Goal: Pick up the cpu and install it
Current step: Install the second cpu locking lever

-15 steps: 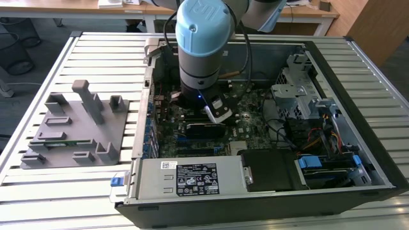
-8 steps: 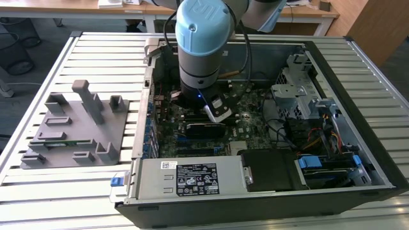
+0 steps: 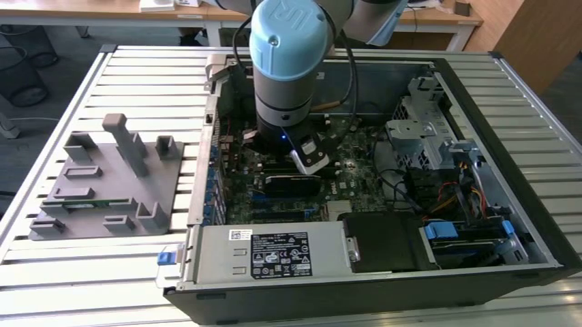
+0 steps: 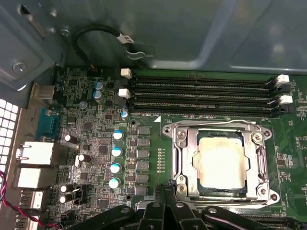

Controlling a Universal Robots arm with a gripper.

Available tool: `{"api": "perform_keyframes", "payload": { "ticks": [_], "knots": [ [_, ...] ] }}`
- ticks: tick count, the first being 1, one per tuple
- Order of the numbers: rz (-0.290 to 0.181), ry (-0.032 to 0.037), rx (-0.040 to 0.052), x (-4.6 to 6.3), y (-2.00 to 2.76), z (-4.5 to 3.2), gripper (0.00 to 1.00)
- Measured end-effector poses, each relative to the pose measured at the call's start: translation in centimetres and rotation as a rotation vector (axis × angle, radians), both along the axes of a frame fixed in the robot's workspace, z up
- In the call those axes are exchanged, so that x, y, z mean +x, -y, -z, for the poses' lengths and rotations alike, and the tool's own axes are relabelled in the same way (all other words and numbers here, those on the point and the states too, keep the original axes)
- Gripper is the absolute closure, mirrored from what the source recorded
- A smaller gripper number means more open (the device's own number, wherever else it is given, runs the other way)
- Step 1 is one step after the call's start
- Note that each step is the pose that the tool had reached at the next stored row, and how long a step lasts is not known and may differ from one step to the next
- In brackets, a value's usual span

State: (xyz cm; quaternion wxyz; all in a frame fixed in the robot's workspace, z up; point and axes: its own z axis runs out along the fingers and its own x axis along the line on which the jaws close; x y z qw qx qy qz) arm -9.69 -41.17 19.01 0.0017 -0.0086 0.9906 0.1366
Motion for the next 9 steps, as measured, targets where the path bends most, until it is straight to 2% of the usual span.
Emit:
{"api": "perform_keyframes", "payload": {
  "ticks": [6, 9],
  "knots": [
    [0.0, 0.0001, 0.0, -0.01, -0.01, -0.01, 0.89],
    [0.0, 0.0005, 0.0014, -0.01, -0.02, -0.26, 0.89]
  ]
}}
